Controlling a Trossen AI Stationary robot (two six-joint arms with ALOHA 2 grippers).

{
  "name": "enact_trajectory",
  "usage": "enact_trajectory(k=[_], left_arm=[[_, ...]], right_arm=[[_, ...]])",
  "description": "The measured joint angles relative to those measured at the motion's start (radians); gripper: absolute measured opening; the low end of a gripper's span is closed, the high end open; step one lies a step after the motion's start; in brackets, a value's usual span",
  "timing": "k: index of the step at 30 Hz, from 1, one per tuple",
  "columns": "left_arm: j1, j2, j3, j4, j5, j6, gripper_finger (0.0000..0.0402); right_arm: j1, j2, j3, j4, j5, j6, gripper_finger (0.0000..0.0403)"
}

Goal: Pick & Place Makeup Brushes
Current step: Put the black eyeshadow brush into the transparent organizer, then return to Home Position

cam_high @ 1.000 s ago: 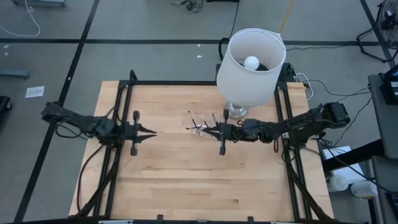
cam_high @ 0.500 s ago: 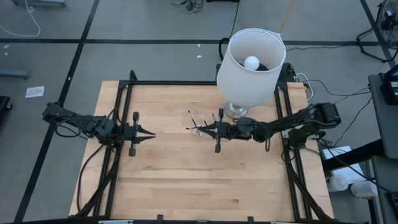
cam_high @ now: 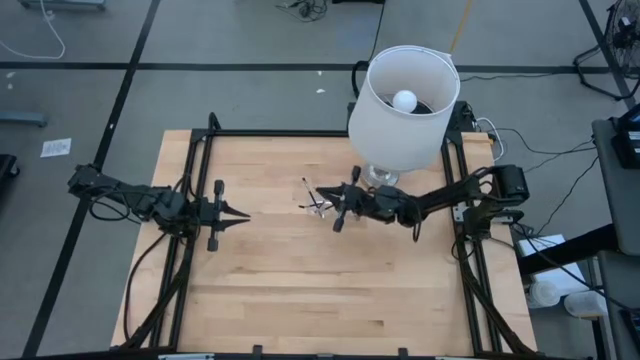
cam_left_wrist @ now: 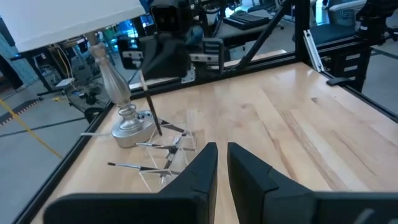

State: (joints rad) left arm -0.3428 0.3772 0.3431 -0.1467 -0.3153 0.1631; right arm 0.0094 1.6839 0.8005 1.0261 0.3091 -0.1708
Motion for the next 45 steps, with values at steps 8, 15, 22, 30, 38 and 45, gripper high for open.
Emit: enact_trajectory(k=[8, 15, 22, 30, 38, 45], left_arm=[[0.000, 0.001, 0.000, -0.010, 0.000, -0.020, 0.0046], [0.000, 0.001, 0.000, -0.010, 0.000, -0.036, 0.0047], [0.000, 0.001, 0.000, -0.011, 0.001, -0.052, 0.0047], [0.000, 0.002, 0.000, -0.016, 0.003, -0.068, 0.0047], [0.000, 0.002, 0.000, -0.016, 0.002, -0.051, 0.0046], [0.000, 0.002, 0.000, -0.008, 0.001, -0.042, 0.0047]], right_arm=[[0.005, 0.000, 0.000, 0.053, 0.063, -0.050, 0.0000], [-0.005, 0.000, 0.000, 0.053, 0.061, -0.081, 0.0000], [-0.015, 0.000, 0.000, 0.010, 0.110, -0.034, 0.0000], [0.015, 0.000, 0.000, -0.055, 0.214, 0.003, 0.0000], [0.027, 0.000, 0.000, -0.157, 0.294, 0.097, 0.0000], [0.032, 0.075, -0.002, -0.173, 0.344, 0.178, 0.0000]])
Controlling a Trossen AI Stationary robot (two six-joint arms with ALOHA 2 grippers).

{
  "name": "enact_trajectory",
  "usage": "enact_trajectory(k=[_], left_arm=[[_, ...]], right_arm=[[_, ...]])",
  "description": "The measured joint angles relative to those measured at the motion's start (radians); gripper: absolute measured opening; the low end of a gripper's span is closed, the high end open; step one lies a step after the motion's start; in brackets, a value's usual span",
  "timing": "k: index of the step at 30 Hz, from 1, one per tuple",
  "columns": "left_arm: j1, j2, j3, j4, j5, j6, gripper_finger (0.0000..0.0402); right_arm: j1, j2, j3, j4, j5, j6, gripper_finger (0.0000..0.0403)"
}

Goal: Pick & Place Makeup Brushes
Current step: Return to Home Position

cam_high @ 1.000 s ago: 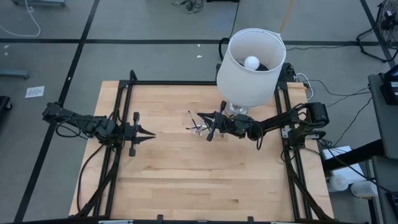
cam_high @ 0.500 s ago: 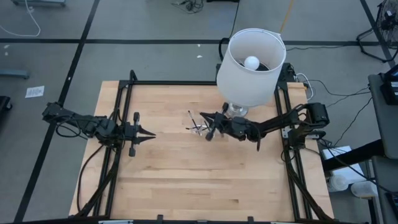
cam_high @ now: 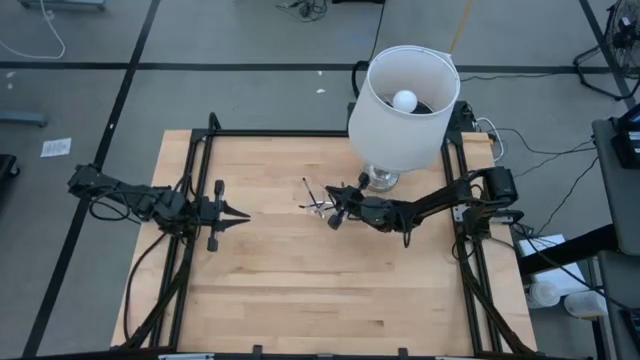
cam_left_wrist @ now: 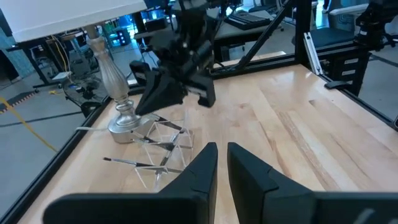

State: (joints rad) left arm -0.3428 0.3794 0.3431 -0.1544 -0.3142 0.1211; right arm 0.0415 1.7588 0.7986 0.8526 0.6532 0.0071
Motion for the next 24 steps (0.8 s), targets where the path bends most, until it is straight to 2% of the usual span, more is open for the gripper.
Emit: enact_trajectory(k=[8, 15, 18, 20, 24], left_arm=[[0.000, 0.000, 0.000, 0.002, 0.000, 0.000, 0.0047], [0.000, 0.000, 0.000, -0.010, -0.007, -0.008, 0.0047], [0.000, 0.000, 0.000, -0.016, -0.002, -0.028, 0.0047], [0.000, 0.000, 0.000, -0.010, -0.003, -0.013, 0.0047], [0.001, -0.002, 0.041, -0.042, -0.064, 0.051, 0.0047]], right_arm=[[0.000, 0.048, 0.002, 0.110, 0.029, -0.038, 0.0000], [0.056, -0.072, 0.002, 0.094, -0.020, -0.231, 0.0000], [0.102, -0.175, 0.002, 0.028, -0.029, -0.299, 0.0000], [0.121, -0.266, 0.002, -0.081, -0.049, -0.304, 0.0000], [0.108, -0.473, 0.002, -0.372, -0.259, -0.249, 0.0000]])
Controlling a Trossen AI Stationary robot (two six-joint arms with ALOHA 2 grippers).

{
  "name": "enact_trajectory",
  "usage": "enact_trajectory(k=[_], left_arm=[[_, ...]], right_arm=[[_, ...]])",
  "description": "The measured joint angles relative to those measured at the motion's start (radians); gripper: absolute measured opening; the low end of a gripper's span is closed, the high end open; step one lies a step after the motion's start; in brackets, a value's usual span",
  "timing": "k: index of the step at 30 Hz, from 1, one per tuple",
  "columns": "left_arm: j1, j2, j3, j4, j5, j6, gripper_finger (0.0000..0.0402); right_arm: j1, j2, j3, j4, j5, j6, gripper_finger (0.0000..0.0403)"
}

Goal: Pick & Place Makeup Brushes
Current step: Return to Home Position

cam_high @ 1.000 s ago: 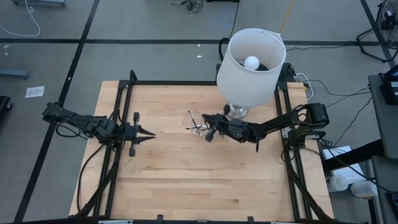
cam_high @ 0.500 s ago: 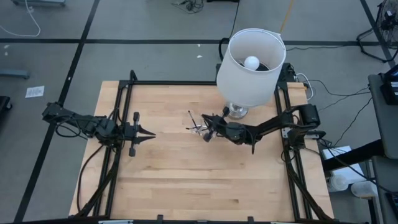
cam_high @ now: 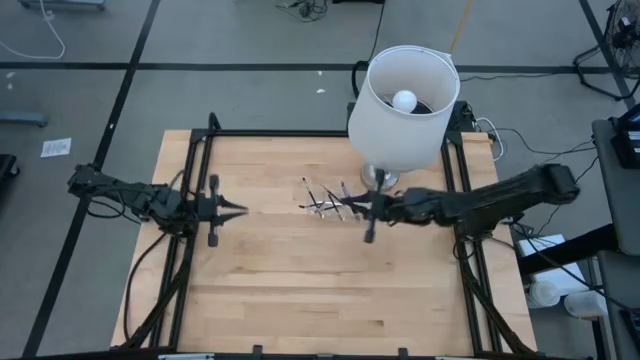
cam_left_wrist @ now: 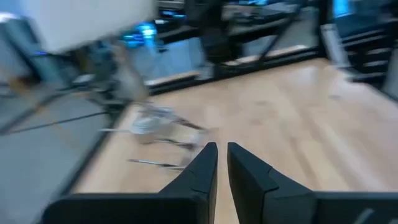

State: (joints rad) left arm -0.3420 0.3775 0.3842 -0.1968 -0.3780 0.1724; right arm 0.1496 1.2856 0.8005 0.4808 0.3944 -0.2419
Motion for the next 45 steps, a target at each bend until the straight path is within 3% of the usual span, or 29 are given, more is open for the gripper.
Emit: enact_trajectory(k=[5, 11, 16, 22, 26, 35, 41, 45], left_arm=[[0.000, 0.000, 0.112, -0.081, -0.126, 0.074, 0.0046], [0.056, -0.008, 0.207, -0.087, -0.183, 0.197, 0.0046], [0.159, -0.074, 0.224, -0.081, 0.057, 0.248, 0.0046], [0.281, -0.191, 0.189, 0.033, 0.047, 0.233, 0.0012], [0.363, -0.185, 0.161, 0.019, 0.044, 0.201, 0.0008], [0.506, -0.175, 0.139, -0.010, 0.262, -0.055, 0.0008], [0.540, -0.206, -0.006, 0.074, 0.297, -0.200, 0.0005], [0.539, -0.271, -0.120, 0.147, 0.300, -0.158, 0.0003]], right_arm=[[-0.019, -0.195, 0.000, -0.286, -0.126, 0.079, 0.0000], [-0.019, -0.339, -0.020, -0.444, -0.140, 0.106, 0.0000], [-0.026, -0.480, -0.158, -0.373, -0.143, 0.101, 0.0000], [-0.027, -0.726, -0.330, -0.286, -0.134, 0.110, 0.0000], [-0.034, -0.829, -0.385, -0.274, -0.136, 0.144, 0.0000], [-0.038, -0.967, -0.492, -0.326, -0.137, 0.201, 0.0000], [-0.038, -1.035, -0.601, -0.255, -0.138, 0.230, 0.0000], [-0.037, -1.072, -0.641, -0.230, -0.138, 0.252, 0.0000]])
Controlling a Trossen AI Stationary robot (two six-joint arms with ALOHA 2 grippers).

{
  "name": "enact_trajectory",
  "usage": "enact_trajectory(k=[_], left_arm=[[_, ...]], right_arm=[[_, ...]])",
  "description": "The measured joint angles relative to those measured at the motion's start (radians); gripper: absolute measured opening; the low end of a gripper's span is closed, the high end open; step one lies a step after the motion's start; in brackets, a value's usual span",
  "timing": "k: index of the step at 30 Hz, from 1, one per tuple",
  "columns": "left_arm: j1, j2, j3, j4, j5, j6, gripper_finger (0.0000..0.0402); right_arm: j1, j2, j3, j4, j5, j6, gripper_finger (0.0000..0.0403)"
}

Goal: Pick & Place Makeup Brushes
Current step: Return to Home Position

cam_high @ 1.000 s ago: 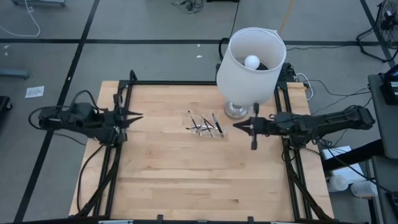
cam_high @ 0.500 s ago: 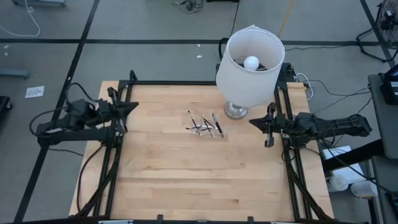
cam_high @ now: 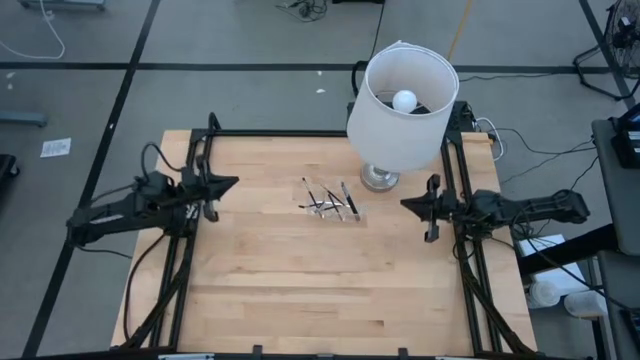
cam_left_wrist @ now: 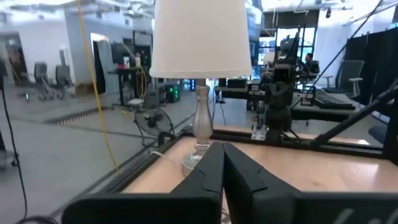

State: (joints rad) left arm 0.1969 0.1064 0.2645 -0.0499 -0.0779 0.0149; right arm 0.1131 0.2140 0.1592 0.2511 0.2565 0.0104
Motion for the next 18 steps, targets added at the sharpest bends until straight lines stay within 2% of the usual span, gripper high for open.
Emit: enact_trajectory(k=[6, 9, 13, 18], left_arm=[[-0.012, -0.103, -0.139, 0.020, -0.023, 0.054, 0.0002], [-0.025, -0.102, -0.192, 0.057, 0.009, 0.093, 0.0002], [-0.042, -0.101, -0.213, 0.079, 0.025, 0.149, 0.0002], [-0.048, -0.102, -0.213, 0.034, 0.032, 0.213, 0.0001]], right_arm=[[0.000, -0.043, -0.040, -0.016, 0.001, 0.023, 0.0000], [0.000, -0.054, -0.058, -0.016, 0.003, 0.017, 0.0000], [0.000, -0.072, -0.095, 0.006, 0.057, -0.019, 0.0000], [0.000, -0.107, -0.141, -0.008, 0.053, -0.027, 0.0000]])
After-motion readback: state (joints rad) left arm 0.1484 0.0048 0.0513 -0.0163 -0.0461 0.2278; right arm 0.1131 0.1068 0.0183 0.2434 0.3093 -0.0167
